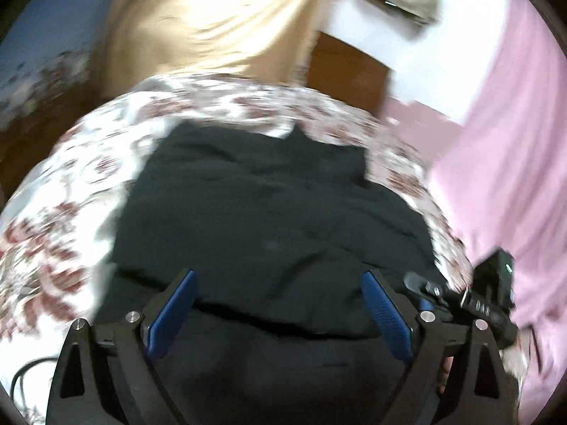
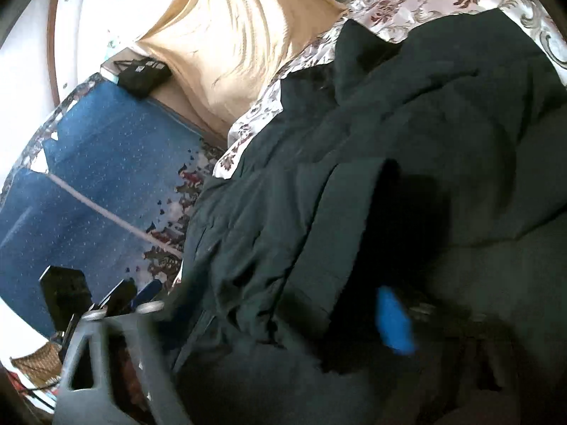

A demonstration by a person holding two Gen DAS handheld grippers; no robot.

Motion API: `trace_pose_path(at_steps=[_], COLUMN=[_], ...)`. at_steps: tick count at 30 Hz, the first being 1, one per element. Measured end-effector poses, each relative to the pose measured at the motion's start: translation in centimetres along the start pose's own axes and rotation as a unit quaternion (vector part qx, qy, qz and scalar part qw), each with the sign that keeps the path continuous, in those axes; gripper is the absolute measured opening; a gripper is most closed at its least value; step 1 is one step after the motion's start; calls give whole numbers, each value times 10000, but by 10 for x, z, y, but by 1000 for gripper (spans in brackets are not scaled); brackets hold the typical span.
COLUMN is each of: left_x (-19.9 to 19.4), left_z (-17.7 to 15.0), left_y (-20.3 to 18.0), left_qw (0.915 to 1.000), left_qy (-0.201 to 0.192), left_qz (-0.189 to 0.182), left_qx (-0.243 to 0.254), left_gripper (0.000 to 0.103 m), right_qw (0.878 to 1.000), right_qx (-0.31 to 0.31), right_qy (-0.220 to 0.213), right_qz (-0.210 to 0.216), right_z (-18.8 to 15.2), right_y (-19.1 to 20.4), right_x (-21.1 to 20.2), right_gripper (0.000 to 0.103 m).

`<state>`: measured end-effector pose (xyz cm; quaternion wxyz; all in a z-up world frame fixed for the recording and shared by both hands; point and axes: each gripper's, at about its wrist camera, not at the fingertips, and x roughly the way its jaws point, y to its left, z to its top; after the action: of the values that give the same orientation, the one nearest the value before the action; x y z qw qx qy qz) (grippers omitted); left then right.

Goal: Fold large clothes

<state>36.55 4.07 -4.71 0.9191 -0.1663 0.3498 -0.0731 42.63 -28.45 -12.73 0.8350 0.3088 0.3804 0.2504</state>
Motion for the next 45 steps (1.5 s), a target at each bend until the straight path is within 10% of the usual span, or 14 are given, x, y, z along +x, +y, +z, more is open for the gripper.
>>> trace_pose_path(at_steps=[4, 12, 18, 23, 29, 36, 40, 45], left_x=[-4, 17, 97, 141, 149, 157, 168, 169], left_z=[6, 34, 55, 46, 32, 28, 26, 26], left_y=[29, 45, 26, 10, 17, 22, 21, 25], left_qw=[9975, 9935, 9907, 9851, 9870, 9891, 9883, 9900], left_qy=[10, -107, 99, 309, 245, 287, 348, 294], left_qz=[539, 1037, 1350, 1668, 1559, 1419, 1448, 1353], left_qx=[-460, -466, -151, 288, 291, 253, 331, 253], left_gripper=[94, 94, 94, 94, 103, 103, 103, 103], right_qw=[9987, 9482, 9130, 9129, 8749, 9041, 9306, 9356], right_qx=[-378, -1330, -1131, -736, -1397, -1898, -1218, -1143], right_qy=[-322, -2261, -2224, -1967, -2763, -997, -825, -803], right_qz=[-136, -1792, -3227, -3500, -3724, -3698, -3353, -3243], right_z=[0, 34, 54, 61, 42, 49, 61, 61], right_y=[10, 48, 7, -13, 17, 3, -32, -42], right_x=[-10, -89, -70, -60, -74, -3, -5, 3], right_gripper=[11, 8, 8, 22, 61, 67, 74, 75])
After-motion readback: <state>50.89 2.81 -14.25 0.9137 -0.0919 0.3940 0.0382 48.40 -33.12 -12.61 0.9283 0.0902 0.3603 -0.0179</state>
